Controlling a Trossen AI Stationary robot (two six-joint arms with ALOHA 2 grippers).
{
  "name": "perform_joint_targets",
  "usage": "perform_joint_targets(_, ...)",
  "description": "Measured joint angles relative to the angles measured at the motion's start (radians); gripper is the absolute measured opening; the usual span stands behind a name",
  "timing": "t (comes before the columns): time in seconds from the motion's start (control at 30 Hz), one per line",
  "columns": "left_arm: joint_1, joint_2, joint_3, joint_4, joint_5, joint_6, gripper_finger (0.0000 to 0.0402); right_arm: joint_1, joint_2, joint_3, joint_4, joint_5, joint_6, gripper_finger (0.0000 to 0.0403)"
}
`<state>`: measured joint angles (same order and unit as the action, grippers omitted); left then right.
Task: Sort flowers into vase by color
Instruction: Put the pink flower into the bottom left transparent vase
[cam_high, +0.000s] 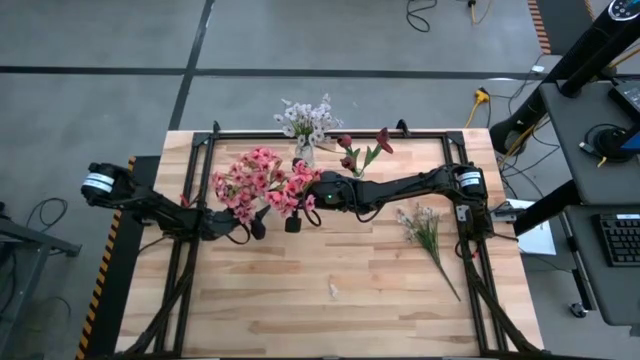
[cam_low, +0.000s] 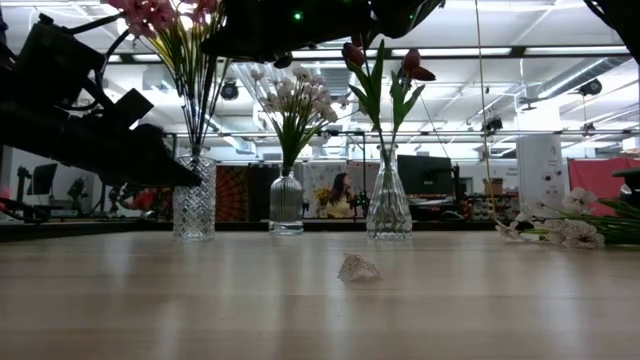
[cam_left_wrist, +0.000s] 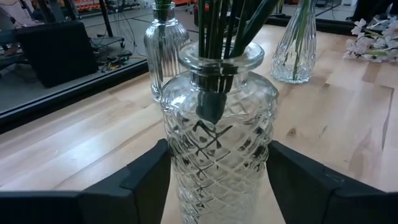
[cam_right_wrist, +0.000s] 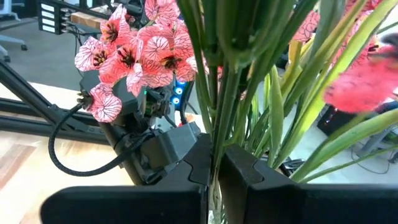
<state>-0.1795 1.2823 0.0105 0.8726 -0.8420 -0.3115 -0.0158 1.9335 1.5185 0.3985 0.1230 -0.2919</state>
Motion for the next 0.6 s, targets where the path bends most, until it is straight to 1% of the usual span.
perform_joint_targets(0.6,0.0,0.01,0.0,0.008,0.003,-0.001,0.0224,-0.009,0.0,0.0,0.001,0.006,0.063,0.0013)
